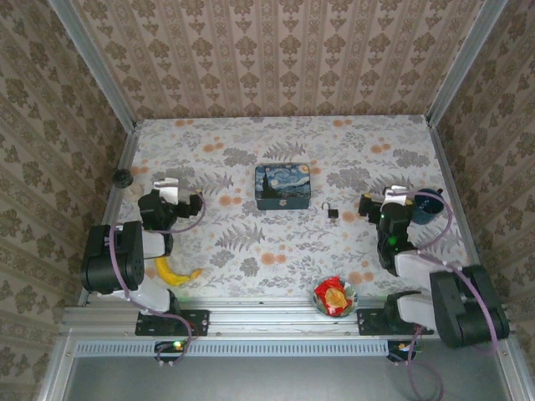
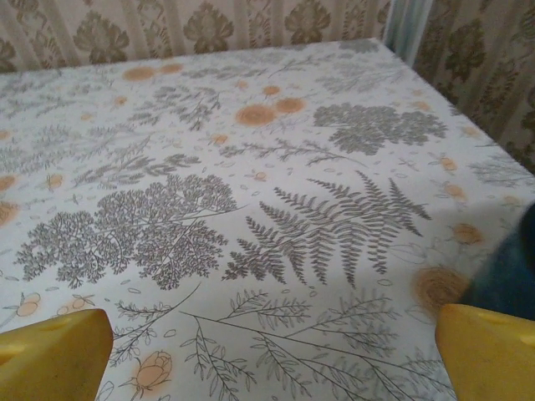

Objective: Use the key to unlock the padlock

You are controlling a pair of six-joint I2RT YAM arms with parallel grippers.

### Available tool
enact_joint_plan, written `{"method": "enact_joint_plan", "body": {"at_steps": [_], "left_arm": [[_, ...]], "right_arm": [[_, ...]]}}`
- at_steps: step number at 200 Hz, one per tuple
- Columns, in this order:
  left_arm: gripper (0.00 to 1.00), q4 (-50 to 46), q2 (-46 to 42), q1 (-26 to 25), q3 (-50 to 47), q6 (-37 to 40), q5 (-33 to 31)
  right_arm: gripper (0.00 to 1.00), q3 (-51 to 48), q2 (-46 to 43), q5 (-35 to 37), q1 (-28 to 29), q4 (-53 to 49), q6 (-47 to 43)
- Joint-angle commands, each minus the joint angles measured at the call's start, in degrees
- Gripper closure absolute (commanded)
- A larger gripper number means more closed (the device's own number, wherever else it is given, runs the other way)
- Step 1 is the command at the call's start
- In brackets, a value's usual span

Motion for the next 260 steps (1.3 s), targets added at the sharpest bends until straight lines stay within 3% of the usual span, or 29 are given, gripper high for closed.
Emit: {"method": "enact_joint_plan", "body": {"at_steps": [1,62,82,135,260], "left_arm": [[0.0,0.05,-0.13,0.16,0.56,0.93,0.26],[0.0,-0.01,-0.17,0.12,0.64,1.01,0.26],[0.0,-0.02,-0.17,0.1,0.65,1.02,0.25],[0.0,0.03,-0.17,0.12,0.6,1.02,0.26],[0.0,-0.09,-0.11,0.03,0.62,1.19,0.17]], "right_arm": [[0.0,3.18,2.82,-2.51,-0.64,7.46,-3.06],[0.0,3.96,16.16,-4.95,-2.51,18.09,-2.23],[0.0,8.53,15.84,-5.02,-2.99,8.65,-1.48],[0.0,10.2,15.91,-20.34,-5.33,5.51,-4.33],[0.0,10.15,15.95,-20.21,-5.32,5.55,-4.26]]}}
